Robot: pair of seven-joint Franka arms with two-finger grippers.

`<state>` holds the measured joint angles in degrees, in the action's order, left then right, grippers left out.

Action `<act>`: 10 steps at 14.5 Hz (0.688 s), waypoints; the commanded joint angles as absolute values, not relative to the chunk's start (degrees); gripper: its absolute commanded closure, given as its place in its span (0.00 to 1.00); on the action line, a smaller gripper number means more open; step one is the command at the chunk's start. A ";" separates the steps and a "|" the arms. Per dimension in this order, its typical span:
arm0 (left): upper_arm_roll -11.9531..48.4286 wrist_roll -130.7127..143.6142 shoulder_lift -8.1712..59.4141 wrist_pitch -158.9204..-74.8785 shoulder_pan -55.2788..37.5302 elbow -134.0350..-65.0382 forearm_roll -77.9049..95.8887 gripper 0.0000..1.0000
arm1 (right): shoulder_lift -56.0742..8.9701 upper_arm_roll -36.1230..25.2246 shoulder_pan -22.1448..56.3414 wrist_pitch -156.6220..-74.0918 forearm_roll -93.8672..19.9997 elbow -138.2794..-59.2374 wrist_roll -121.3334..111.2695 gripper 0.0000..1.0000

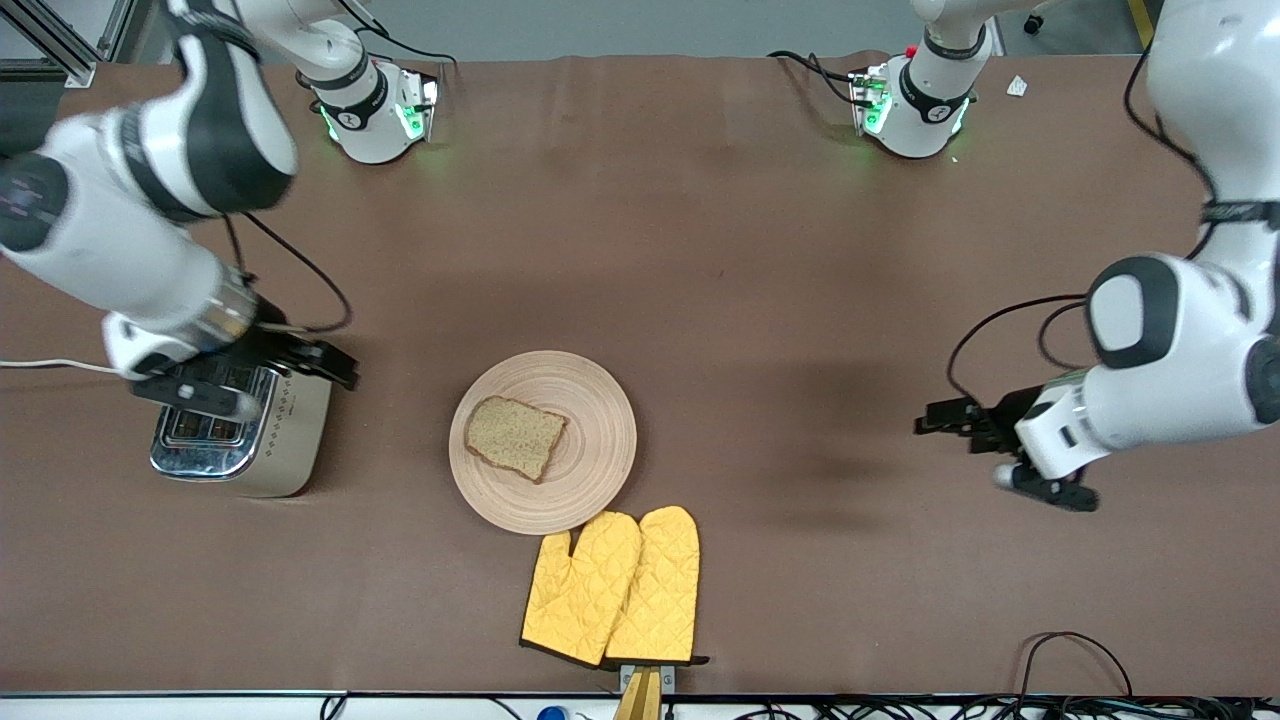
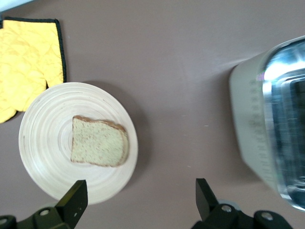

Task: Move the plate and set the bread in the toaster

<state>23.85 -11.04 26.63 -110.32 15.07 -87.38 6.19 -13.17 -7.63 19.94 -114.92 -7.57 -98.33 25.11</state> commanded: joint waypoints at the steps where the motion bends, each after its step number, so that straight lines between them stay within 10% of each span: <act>1: 23.73 -10.20 21.63 -102.34 15.29 -83.52 -0.51 0.00 | -18.44 -8.09 22.40 -119.08 -7.73 -98.00 31.70 0.00; 10: 21.88 -5.36 12.22 -88.60 15.38 -77.34 -1.76 0.00 | -32.16 -8.17 28.39 -129.55 -7.38 -96.94 39.11 0.04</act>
